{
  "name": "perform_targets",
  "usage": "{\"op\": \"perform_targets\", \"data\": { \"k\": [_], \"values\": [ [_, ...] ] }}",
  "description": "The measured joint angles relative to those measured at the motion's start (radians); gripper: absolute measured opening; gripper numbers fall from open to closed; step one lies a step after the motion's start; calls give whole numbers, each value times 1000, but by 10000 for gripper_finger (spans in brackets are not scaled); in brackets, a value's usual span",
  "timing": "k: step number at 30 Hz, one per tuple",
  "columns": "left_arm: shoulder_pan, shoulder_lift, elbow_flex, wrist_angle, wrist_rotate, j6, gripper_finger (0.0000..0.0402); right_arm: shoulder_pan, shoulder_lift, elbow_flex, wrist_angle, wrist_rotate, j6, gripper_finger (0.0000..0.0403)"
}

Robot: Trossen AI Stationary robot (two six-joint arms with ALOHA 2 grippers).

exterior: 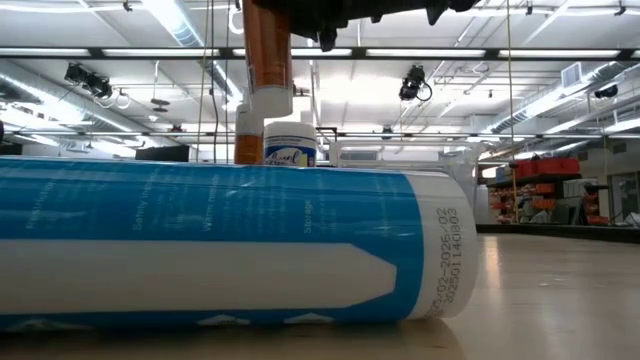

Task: Pick & place silicon tubes, Sealant and Lysol wipes
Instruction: Put the top orange sealant into the left transparent bin

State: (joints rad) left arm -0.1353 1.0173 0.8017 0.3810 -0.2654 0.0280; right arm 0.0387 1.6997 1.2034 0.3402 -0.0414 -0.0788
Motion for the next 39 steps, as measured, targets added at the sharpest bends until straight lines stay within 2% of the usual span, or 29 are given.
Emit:
{"op": "perform_targets", "data": {
  "k": [6, 13, 22, 30, 39],
  "values": [
    [2, 5, 0, -1, 1, 2, 178, 0, 0, 0, 2, 12, 0, 177],
    [2, 1, 0, -25, 0, 13, 67, 0, 0, 0, -3, 41, -8, 177],
    [2, 1, 2, -41, 13, 34, 64, -2, 0, 0, -6, 50, -13, 178],
    [6, -14, 0, -37, 34, 64, 64, -15, 0, 0, 1, 49, -16, 216],
    [21, -47, -2, -53, 37, 94, 64, -19, -2, 0, 10, 53, -27, 237]
  ]
}}
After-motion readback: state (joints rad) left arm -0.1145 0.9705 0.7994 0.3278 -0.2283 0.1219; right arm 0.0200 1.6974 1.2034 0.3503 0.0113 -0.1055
